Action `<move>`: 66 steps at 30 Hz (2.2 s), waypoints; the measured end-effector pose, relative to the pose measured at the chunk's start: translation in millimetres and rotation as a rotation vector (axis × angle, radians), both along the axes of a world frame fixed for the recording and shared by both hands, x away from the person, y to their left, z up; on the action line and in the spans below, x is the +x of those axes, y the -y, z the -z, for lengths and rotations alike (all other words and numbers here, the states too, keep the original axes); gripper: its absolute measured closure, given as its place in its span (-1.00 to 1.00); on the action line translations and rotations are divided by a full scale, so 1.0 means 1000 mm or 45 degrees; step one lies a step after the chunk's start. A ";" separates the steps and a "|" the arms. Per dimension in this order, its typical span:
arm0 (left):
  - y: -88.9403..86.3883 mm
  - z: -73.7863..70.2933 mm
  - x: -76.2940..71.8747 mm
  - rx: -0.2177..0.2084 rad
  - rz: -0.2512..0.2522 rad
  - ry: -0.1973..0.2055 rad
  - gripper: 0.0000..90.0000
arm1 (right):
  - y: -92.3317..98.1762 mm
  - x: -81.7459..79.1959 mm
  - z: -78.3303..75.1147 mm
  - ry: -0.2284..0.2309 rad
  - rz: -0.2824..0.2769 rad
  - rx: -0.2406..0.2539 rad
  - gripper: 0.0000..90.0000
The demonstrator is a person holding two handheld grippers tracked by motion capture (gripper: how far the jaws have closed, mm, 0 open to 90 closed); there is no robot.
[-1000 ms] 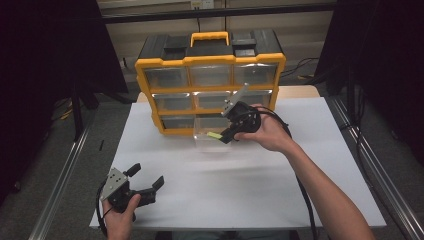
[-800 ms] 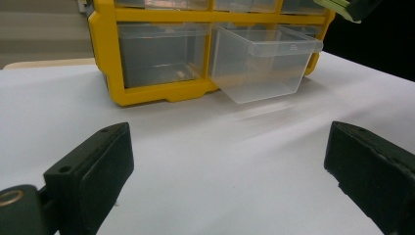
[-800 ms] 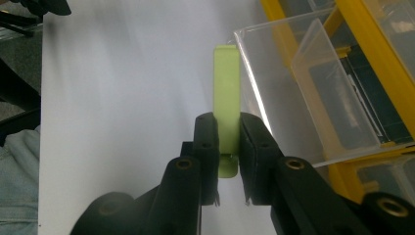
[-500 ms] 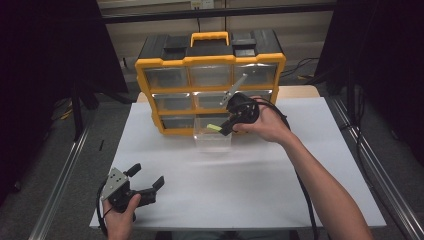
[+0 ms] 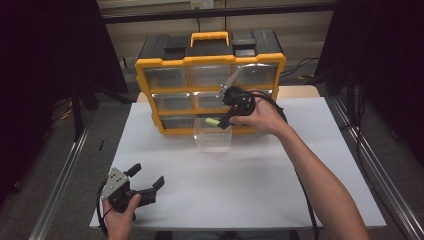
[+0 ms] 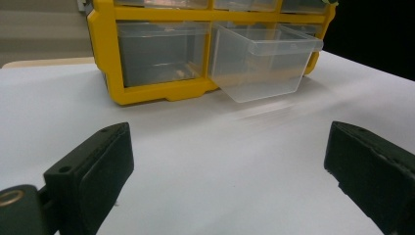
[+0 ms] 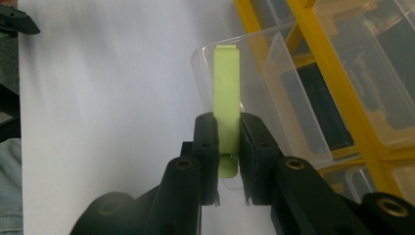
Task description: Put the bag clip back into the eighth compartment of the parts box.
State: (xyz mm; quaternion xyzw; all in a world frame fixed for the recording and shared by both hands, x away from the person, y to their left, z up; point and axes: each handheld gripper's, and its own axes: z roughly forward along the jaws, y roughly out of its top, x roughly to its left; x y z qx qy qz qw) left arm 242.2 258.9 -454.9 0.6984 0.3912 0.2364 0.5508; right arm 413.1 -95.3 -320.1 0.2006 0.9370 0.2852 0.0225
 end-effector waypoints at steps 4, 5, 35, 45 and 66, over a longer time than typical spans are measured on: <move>0.000 0.000 0.000 0.005 0.000 -0.001 -0.90 | -0.002 0.010 0.000 -0.009 0.005 0.015 0.74; 0.000 -0.001 0.000 0.003 0.004 0.003 -0.90 | -0.002 0.012 0.000 -0.012 0.012 0.006 0.74; -0.001 0.000 0.000 -0.023 -0.010 0.001 -0.90 | -0.014 0.036 0.016 -0.047 0.091 -0.132 0.74; 0.000 0.000 0.000 -0.029 -0.012 0.002 -0.90 | -0.012 0.037 0.016 -0.044 0.114 -0.122 0.33; -0.003 -0.002 -0.001 -0.008 -0.003 0.007 -0.90 | -0.020 0.025 0.017 -0.024 0.144 -0.068 -0.58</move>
